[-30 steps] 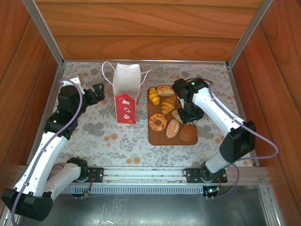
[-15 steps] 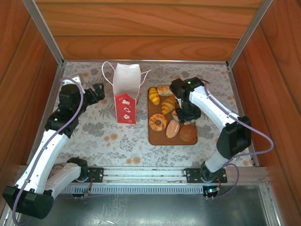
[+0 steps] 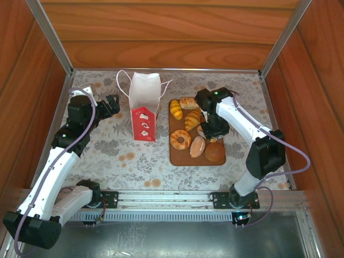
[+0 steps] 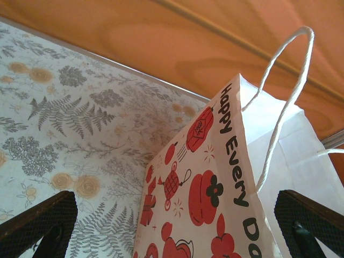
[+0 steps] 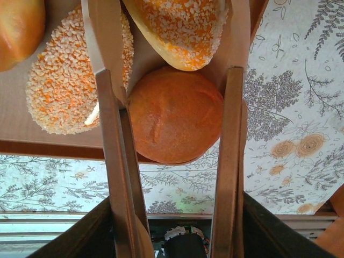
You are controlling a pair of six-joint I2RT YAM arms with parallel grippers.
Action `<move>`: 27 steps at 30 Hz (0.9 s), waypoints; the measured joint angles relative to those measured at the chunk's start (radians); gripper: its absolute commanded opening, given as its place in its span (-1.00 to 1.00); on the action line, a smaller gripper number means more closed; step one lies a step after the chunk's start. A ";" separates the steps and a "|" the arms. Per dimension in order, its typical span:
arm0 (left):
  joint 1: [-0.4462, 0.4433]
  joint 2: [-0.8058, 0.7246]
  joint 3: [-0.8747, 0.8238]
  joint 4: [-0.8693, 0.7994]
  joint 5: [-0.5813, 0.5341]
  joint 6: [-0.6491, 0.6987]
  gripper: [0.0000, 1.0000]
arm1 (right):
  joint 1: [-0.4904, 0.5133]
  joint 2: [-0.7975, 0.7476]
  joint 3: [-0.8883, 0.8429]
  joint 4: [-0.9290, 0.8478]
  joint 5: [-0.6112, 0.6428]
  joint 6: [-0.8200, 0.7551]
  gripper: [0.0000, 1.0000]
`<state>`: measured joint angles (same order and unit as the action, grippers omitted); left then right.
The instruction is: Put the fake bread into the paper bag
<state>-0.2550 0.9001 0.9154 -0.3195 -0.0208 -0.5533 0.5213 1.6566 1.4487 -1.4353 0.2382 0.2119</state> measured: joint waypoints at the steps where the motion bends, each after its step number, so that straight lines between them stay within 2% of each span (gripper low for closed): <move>1: 0.000 0.000 0.000 0.000 0.000 0.000 1.00 | -0.003 0.000 0.000 0.001 0.000 0.000 0.02; 14: 0.006 0.000 0.000 0.000 0.001 0.000 1.00 | -0.013 -0.014 0.039 0.016 0.011 -0.005 -0.45; 20: 0.008 0.000 0.000 0.004 0.008 0.000 1.00 | -0.012 -0.071 0.079 0.017 0.027 -0.004 -0.50; 27: 0.011 0.000 0.000 0.087 0.090 -0.012 0.99 | -0.013 -0.159 0.165 0.027 0.058 0.003 -0.51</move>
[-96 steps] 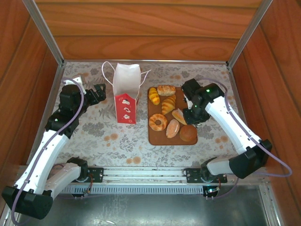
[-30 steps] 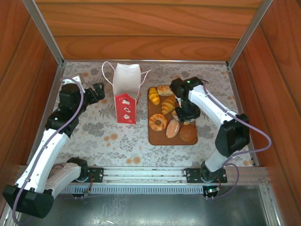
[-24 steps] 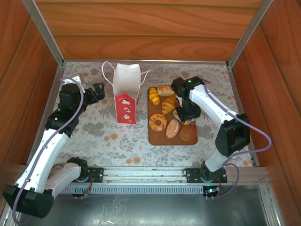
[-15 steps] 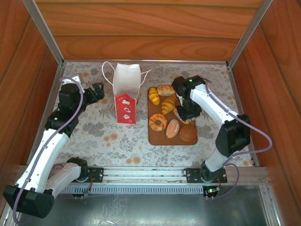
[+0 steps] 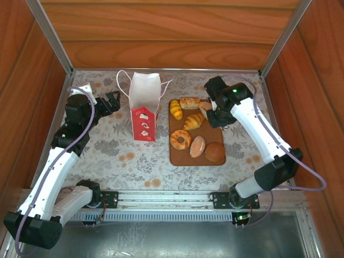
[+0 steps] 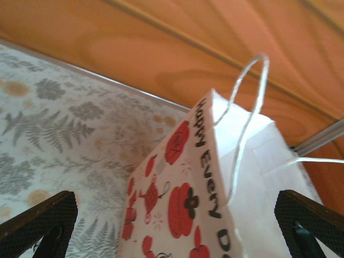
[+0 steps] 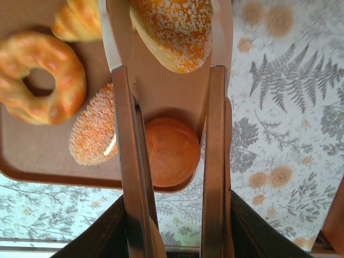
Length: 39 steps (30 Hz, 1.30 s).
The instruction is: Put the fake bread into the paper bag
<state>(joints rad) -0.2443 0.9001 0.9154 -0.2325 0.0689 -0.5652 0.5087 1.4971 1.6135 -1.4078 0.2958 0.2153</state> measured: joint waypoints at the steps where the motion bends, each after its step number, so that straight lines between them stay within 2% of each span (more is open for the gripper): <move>1: 0.000 0.003 0.000 0.012 0.017 -0.007 0.98 | 0.000 -0.010 0.018 0.000 0.004 0.001 -0.52; 6: 0.000 0.056 0.008 0.064 0.081 -0.044 0.92 | 0.000 -0.069 0.075 0.021 0.002 -0.002 -0.53; 15: 0.000 0.185 0.008 0.134 0.164 -0.151 0.85 | 0.023 -0.141 0.194 0.089 -0.085 -0.020 -0.54; 19: 0.000 0.215 0.011 0.144 0.185 -0.192 0.71 | 0.071 -0.125 0.291 0.119 -0.114 -0.027 -0.54; 33: -0.005 0.277 0.030 0.162 0.236 -0.274 0.41 | 0.273 0.090 0.618 0.172 -0.190 -0.045 -0.55; 39: -0.006 0.280 0.030 0.164 0.246 -0.282 0.17 | 0.343 0.232 0.730 0.174 -0.204 -0.057 -0.54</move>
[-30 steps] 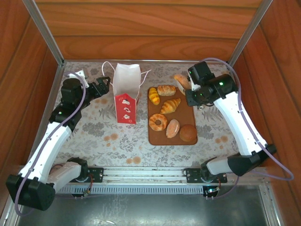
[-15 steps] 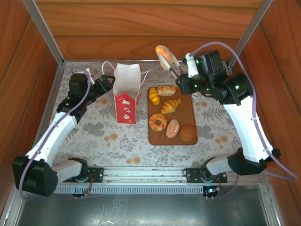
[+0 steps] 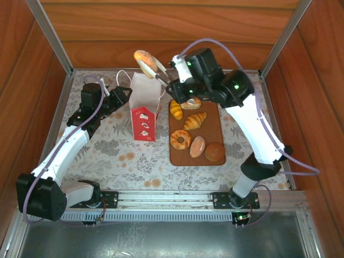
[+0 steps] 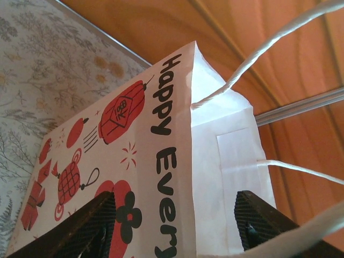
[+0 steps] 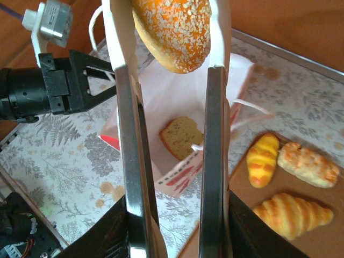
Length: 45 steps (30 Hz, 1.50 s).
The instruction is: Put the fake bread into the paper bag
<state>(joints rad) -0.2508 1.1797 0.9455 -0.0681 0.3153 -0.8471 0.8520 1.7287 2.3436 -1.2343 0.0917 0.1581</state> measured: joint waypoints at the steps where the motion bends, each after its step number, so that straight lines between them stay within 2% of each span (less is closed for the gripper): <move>1: 0.000 0.000 0.000 0.000 0.002 0.000 0.12 | 0.007 0.021 0.009 0.000 0.000 -0.001 -0.55; 6: 0.000 0.003 0.000 0.002 0.004 -0.002 -0.05 | 0.021 0.092 0.006 -0.005 0.006 -0.007 -0.53; 14: 0.000 0.017 0.000 0.000 -0.005 0.003 -0.61 | 0.021 0.103 -0.033 -0.045 0.074 -0.016 -0.51; 16: 0.000 0.017 0.000 0.000 -0.010 0.002 -0.68 | 0.021 0.103 -0.041 -0.051 0.091 -0.023 -0.50; 30: 0.000 0.017 0.000 -0.001 -0.022 0.006 -0.73 | 0.021 0.178 -0.047 -0.109 0.119 -0.072 -0.45; 36: 0.000 0.017 0.000 -0.001 -0.021 0.006 -0.73 | 0.021 0.209 -0.038 -0.132 0.169 -0.072 -0.19; 45: 0.000 0.017 0.000 0.000 -0.002 0.006 -0.72 | 0.021 0.243 -0.008 -0.156 0.192 -0.071 0.09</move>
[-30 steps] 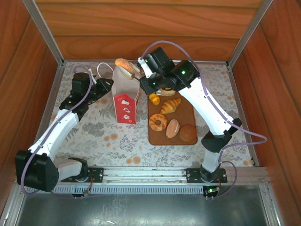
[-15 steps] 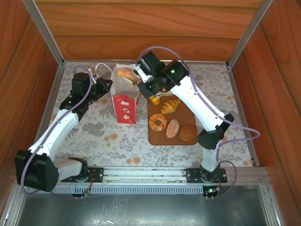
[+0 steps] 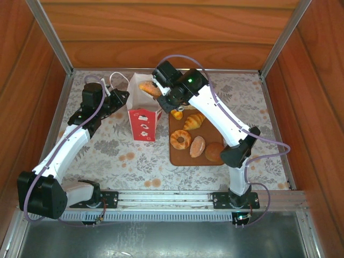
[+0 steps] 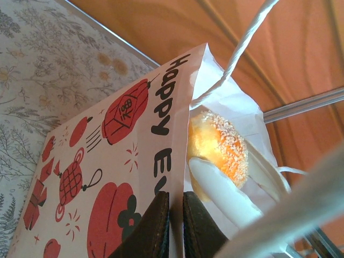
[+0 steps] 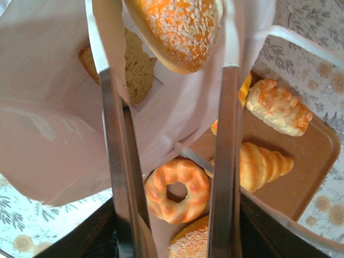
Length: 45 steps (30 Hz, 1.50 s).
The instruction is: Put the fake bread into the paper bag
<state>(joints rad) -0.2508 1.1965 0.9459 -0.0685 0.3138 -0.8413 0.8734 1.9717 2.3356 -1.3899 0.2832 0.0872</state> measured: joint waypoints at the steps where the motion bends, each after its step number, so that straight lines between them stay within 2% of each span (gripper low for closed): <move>1: 0.000 0.000 0.001 0.000 0.002 0.000 -0.72 | 0.000 0.000 0.004 0.000 -0.001 0.000 0.09; 4: 0.000 0.000 0.003 0.000 0.007 0.000 -0.68 | 0.003 -0.001 0.014 0.001 -0.004 0.000 0.11; 14: 0.000 0.000 0.041 -0.034 0.017 0.047 -0.17 | 0.003 -0.020 0.014 0.003 -0.031 0.000 0.06; 16: 0.000 -0.002 0.052 -0.039 0.017 0.062 -0.01 | 0.003 -0.039 0.014 0.010 -0.040 0.000 0.05; 20: 0.000 -0.020 0.053 -0.049 0.013 0.087 0.44 | -0.001 -0.089 0.036 0.018 -0.063 0.002 0.04; 27: 0.000 -0.069 0.054 -0.061 0.000 0.135 1.00 | -0.040 -0.186 0.088 0.054 -0.137 0.023 0.04; 34: 0.001 -0.114 0.077 -0.082 -0.023 0.220 1.00 | -0.200 -0.317 0.038 0.069 -0.227 0.076 0.02; 39: 0.002 -0.193 0.058 -0.062 -0.058 0.277 1.00 | -0.342 -0.470 -0.163 0.063 -0.241 0.119 0.03; 45: 0.002 -0.290 -0.018 -0.016 -0.090 0.322 1.00 | -0.403 -0.578 -0.373 0.004 -0.252 0.169 0.03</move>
<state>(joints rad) -0.2489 0.9066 0.9276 -0.0845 0.2237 -0.5190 0.4706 1.3941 1.9625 -1.3857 0.0311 0.2558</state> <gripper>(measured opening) 0.999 0.517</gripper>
